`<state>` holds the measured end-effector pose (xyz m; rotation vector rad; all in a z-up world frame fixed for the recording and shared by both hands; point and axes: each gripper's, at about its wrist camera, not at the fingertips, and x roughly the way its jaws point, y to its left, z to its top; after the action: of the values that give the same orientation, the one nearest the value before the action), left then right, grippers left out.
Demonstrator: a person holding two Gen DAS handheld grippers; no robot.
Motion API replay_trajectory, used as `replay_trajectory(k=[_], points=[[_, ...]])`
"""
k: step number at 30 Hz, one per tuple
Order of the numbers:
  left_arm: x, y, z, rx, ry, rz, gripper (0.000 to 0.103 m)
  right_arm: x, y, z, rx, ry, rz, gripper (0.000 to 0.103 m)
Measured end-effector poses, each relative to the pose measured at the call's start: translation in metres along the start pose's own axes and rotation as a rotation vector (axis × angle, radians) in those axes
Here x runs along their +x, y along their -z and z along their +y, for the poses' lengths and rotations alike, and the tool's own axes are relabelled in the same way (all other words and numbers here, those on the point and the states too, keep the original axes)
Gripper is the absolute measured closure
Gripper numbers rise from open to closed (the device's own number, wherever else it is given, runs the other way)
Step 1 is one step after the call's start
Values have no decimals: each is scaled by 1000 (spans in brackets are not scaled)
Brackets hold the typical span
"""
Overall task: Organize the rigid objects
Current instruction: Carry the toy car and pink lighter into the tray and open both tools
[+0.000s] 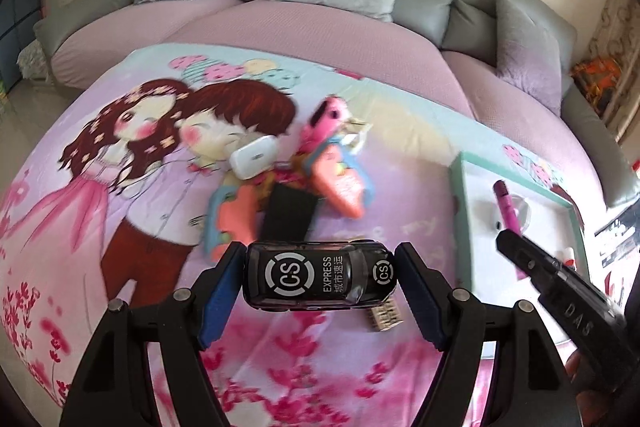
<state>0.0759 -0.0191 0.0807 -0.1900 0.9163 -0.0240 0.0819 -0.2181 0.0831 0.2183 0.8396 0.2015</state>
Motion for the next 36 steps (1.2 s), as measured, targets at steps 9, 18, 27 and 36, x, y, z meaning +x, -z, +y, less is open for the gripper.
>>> replay_trajectory(k=[9,18,27,36], points=[[-2,-8,-52,102,-5,7,27,-20,-8,-51,85,76,-35,83],[-9,-24,-120,257,22,-27,26,-39,-10,-96,143,197,-55,83],[6,-24,-179,363,76,-18,26,-52,-8,-131,201,280,-61,83],[26,-13,-200,362,113,20,26,-61,-5,-153,245,349,-52,83]])
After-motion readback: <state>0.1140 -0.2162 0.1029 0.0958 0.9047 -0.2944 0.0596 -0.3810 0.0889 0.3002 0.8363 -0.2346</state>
